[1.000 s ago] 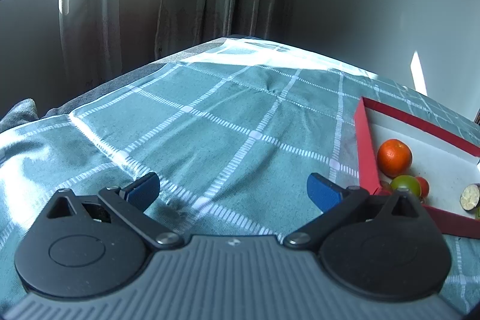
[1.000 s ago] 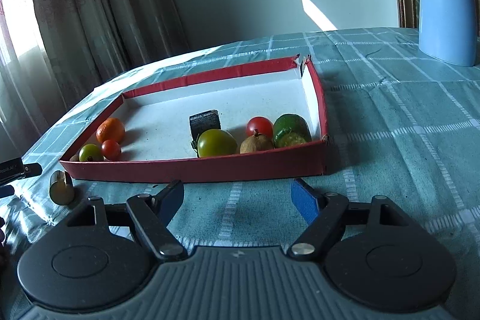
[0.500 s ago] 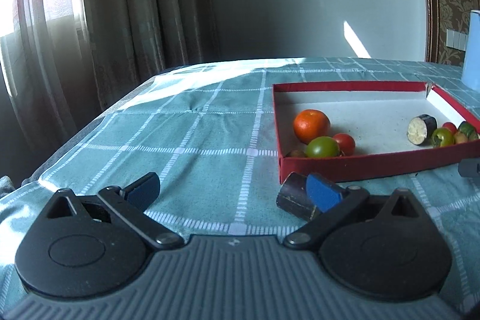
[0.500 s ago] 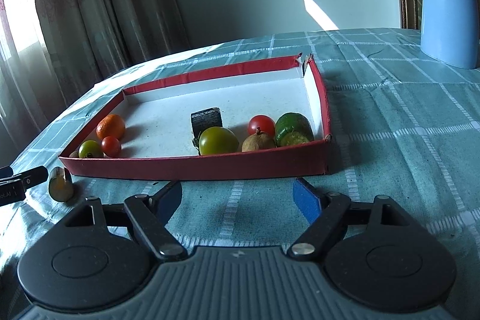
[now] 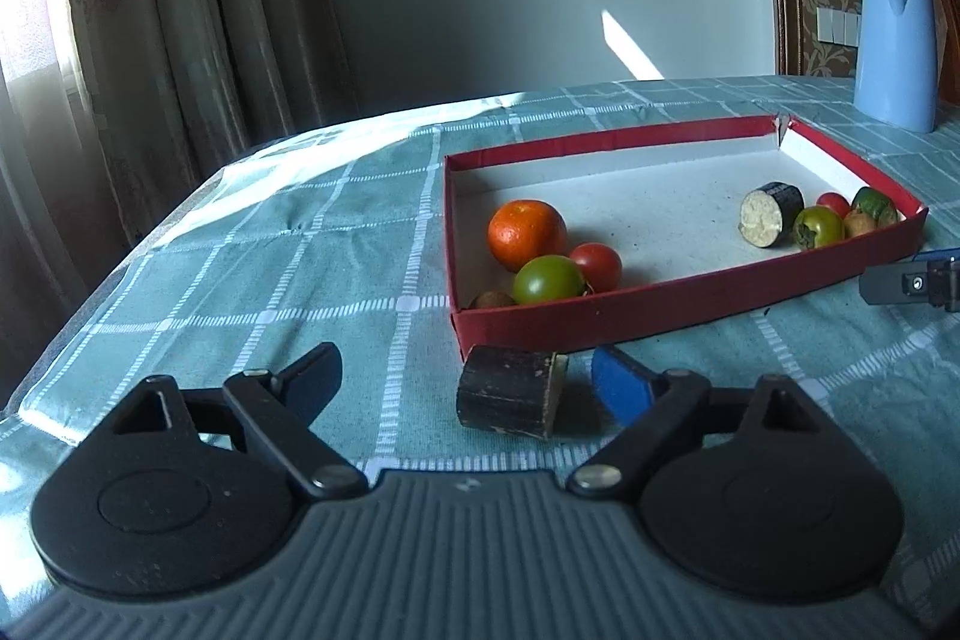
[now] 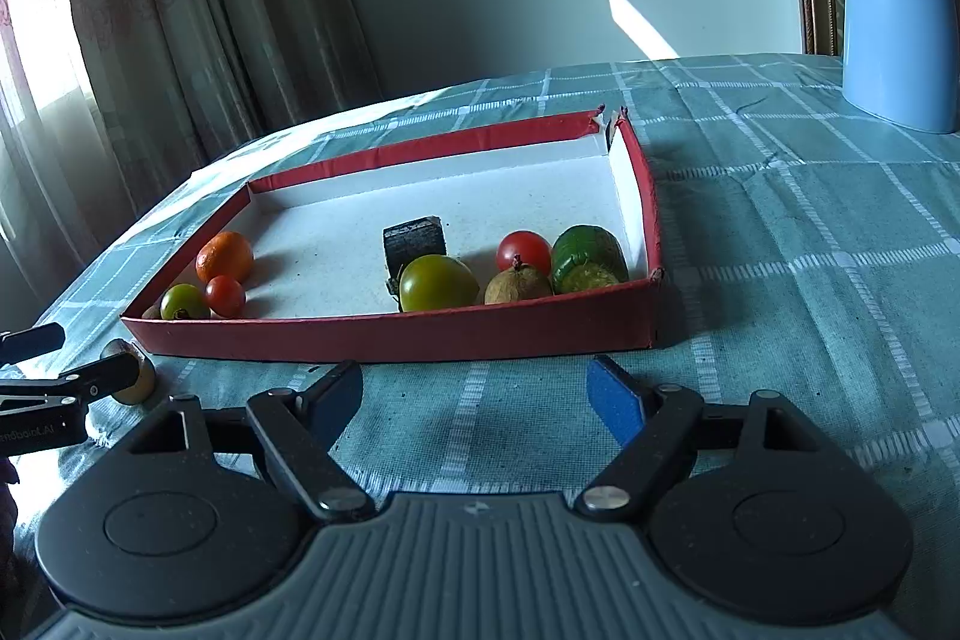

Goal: Organize fruits
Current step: 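Grasp the remaining dark eggplant piece with the left gripper, then place the eggplant piece in the box and open the left gripper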

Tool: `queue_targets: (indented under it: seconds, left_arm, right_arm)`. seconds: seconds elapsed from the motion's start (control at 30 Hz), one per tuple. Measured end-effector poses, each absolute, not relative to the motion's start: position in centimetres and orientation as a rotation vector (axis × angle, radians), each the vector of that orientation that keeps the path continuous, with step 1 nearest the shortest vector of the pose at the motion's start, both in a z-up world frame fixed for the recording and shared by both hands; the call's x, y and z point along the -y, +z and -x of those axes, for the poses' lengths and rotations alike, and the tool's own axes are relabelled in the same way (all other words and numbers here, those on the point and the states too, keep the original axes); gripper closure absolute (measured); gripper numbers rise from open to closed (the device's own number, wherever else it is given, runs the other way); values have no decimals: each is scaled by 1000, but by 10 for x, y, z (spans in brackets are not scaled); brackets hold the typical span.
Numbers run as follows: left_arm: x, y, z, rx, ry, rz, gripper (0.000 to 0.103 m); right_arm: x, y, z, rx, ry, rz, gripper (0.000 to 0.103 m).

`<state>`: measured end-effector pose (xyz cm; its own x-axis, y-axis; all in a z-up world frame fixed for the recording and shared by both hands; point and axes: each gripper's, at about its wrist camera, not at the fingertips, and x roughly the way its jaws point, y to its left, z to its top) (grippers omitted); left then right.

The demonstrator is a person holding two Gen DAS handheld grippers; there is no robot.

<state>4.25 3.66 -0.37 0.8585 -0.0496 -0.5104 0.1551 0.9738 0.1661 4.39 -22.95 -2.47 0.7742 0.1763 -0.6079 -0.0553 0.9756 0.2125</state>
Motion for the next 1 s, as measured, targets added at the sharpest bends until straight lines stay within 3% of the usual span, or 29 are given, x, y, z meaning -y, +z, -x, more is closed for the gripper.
queue_targets:
  seconds: [0.07, 0.2, 0.63, 1.0]
  left_arm:
    - [-33, -7, -49, -564, -112, -213, 27]
    - [-34, -10, -53, -603, -136, -175, 71]
    - [4, 27, -39, -500, -120, -146, 72]
    - [43, 29, -84, -508, -25, -92, 72]
  right_arm:
    - [230, -25, -44, -674, 127, -189, 21]
    - [230, -25, -44, -674, 128, -191, 21]
    - [230, -25, -44, -673, 130, -196, 20]
    - [232, -25, -45, -670, 137, -213, 20]
